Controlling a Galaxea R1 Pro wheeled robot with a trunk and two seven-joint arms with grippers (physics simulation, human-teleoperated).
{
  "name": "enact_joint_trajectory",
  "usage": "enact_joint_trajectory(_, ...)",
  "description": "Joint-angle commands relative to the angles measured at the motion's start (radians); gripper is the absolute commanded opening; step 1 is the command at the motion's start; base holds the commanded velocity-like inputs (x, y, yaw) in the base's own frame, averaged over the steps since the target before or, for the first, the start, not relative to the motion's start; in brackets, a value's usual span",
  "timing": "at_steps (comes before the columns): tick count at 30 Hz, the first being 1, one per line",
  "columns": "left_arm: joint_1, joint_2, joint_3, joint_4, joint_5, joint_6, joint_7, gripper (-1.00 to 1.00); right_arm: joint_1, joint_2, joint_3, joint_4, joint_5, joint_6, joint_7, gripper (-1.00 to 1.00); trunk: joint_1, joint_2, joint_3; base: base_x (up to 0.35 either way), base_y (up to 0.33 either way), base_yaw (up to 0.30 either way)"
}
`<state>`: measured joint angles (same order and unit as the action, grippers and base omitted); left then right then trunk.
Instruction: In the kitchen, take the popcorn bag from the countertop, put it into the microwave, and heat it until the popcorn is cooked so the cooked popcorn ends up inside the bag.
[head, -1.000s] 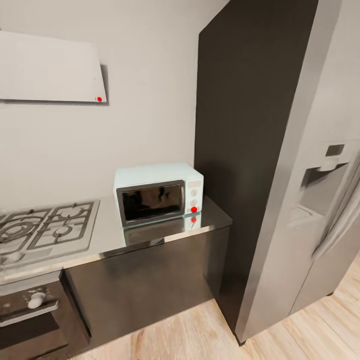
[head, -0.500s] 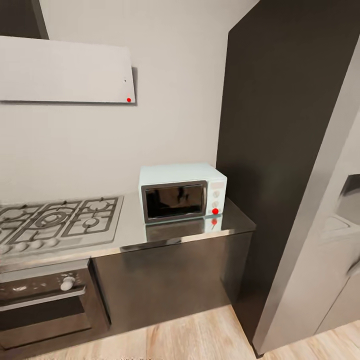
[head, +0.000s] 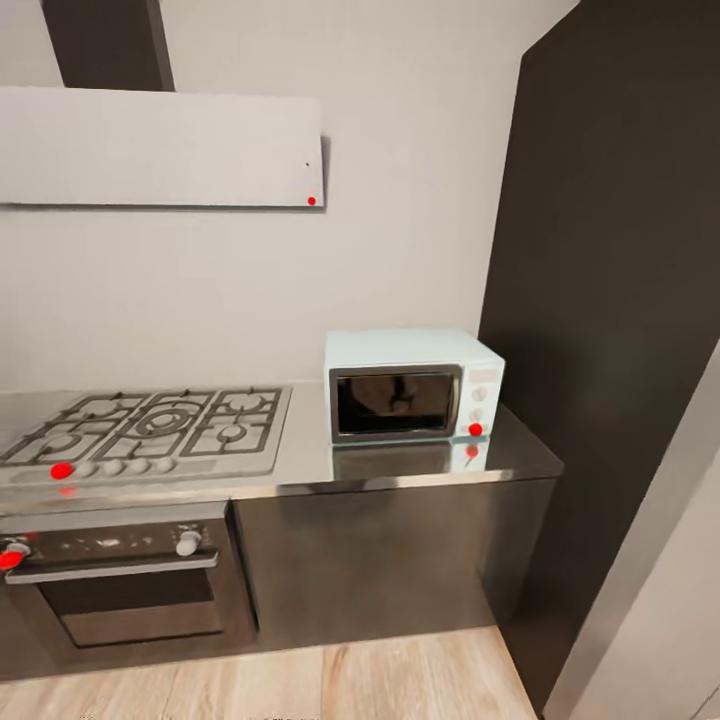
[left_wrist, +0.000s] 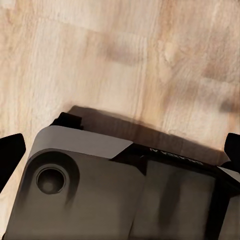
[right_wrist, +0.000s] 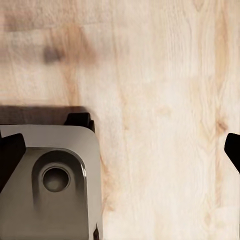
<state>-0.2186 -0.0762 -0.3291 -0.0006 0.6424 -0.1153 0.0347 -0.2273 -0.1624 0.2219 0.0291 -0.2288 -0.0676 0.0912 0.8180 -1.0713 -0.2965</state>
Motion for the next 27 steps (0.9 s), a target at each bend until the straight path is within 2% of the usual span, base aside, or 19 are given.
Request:
enact_joint_trajectory(1,-0.001,0.000,-0.009,0.001,0.005,-0.003,0.004,1.00,-0.001,0.000,0.007,0.003,-0.011,-0.006,0.005,1.00,0.000,-0.001,-0.001,0.000,0.000,0.277)
enact_joint_trajectory(7,-0.001,0.000,-0.009,0.000,0.005,-0.003,0.003,1.00,-0.001,0.000,0.007,0.003,-0.011,-0.007,0.006,1.00,0.000,-0.001,-0.001,0.000,0.000,0.212)
enact_joint_trajectory(27,-0.001,-0.002,-0.010,-0.001,0.003,0.001,-0.004,1.00,-0.001,-0.004,0.010,0.003,-0.011,-0.006,0.006,1.00,0.000,-0.001,-0.001,0.000,-0.005,0.004)
